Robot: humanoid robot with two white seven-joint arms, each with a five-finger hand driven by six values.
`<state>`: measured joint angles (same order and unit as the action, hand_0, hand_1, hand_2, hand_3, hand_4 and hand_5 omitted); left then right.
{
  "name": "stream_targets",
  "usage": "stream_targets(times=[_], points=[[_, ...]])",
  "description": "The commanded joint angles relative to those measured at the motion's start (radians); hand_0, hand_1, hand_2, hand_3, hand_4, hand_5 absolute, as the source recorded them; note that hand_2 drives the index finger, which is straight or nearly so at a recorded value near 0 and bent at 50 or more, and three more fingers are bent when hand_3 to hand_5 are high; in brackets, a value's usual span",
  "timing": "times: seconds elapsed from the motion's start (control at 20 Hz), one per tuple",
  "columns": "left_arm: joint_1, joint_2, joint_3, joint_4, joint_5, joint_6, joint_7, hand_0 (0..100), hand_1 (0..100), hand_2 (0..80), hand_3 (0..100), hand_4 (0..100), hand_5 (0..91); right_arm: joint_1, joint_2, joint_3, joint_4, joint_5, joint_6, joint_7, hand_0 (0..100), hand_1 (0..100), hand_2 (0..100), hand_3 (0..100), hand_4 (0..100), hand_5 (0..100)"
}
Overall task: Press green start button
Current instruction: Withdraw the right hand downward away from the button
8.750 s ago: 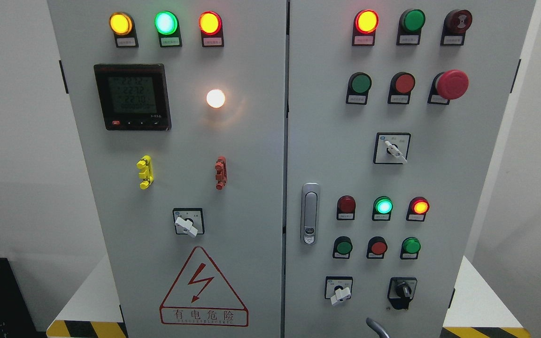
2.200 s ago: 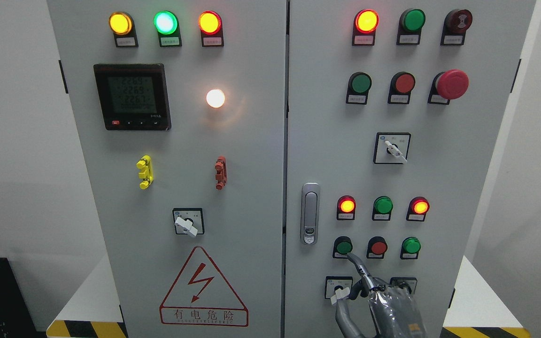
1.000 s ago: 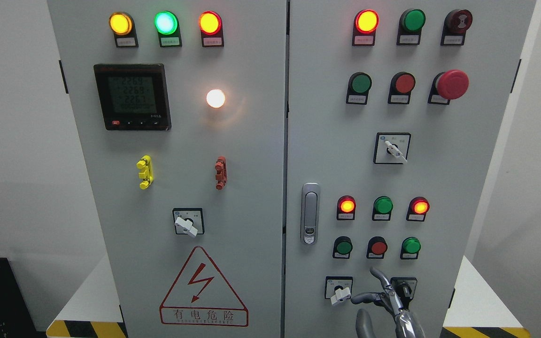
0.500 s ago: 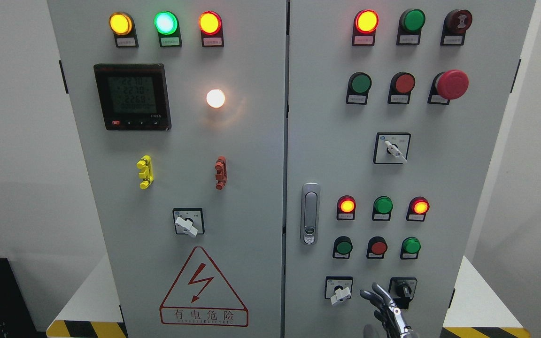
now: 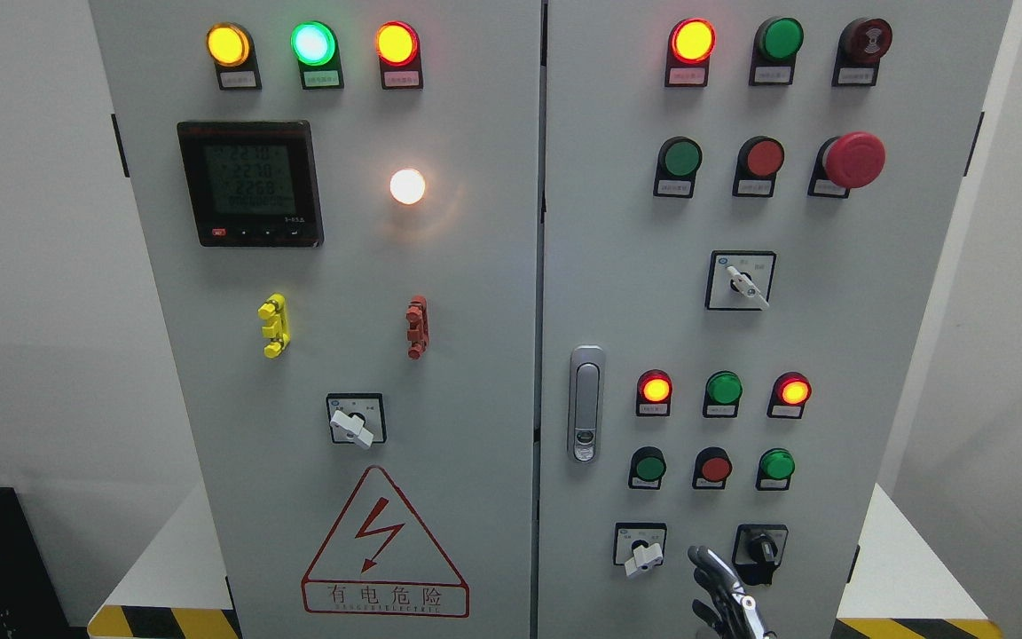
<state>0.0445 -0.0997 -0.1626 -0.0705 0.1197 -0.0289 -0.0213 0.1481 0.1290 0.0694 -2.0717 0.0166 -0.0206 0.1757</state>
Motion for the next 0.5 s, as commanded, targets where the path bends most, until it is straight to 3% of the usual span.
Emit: stream_targets(times=[0.0, 0.45], points=[[0.0, 0.0, 0.0, 0.0, 0.0, 0.0, 0.0, 12, 56, 0.0, 0, 0, 0.0, 0.007, 0.0, -0.007, -0.014, -0.035, 0.001, 0.004, 67, 19, 0, 0, 0, 0], [0.0, 0.0, 0.0, 0.0, 0.0, 0.0, 0.0, 12, 56, 0.0, 0, 0, 0.0, 0.007, 0.0, -0.014, -0.007, -0.049, 0.001, 0.005, 62, 17, 0, 0, 0, 0]])
